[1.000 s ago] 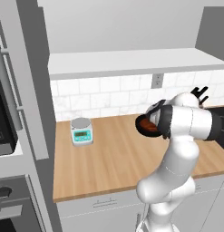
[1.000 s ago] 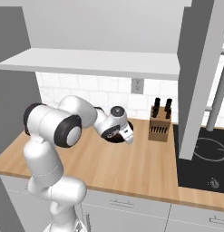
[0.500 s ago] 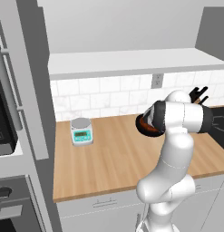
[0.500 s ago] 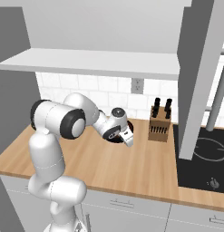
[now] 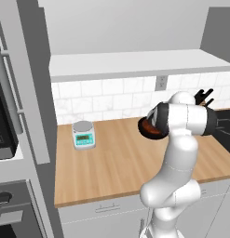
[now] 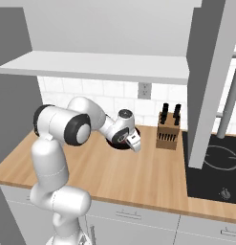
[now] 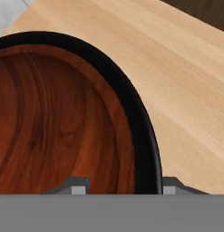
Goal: Pick up the bowls on the counter and stack them on top of one another in the open cabinet. Place the smaller bowl on top of the larger bowl.
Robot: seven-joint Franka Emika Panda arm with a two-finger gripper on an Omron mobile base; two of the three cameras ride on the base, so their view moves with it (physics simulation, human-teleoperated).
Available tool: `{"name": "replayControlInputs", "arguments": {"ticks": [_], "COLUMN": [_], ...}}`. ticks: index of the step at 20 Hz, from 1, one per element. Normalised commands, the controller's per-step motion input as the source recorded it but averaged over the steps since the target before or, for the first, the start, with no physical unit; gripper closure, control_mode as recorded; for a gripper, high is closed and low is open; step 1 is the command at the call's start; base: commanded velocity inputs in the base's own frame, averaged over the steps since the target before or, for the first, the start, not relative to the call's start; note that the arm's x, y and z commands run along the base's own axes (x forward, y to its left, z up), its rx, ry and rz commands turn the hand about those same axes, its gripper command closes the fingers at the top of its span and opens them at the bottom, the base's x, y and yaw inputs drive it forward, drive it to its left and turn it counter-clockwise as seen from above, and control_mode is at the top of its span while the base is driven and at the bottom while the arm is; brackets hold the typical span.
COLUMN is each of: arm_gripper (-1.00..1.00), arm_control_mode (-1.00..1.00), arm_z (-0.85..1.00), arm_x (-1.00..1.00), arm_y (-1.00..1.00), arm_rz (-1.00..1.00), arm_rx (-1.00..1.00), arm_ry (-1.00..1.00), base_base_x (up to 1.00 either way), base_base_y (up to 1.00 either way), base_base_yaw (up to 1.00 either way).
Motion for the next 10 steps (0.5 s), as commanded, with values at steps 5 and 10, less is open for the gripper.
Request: {"name": "replayControlInputs", "arguments": {"ticks": [5, 10], "arm_gripper": [1.0, 1.0], "arm_control_mode": [-1.0, -1.0], "arm_z": [0.08, 0.41], "arm_x": [-0.32, -0.77], "arm_y": [0.01, 0.0], "arm_rz": [-0.01, -0.05], "arm_rx": [0.0, 0.0], "arm_ry": [-0.01, -0.08], "base_base_x": [0.0, 0.0], "base_base_y": [0.0, 0.0], "base_base_yaw": [0.0, 0.0]}}
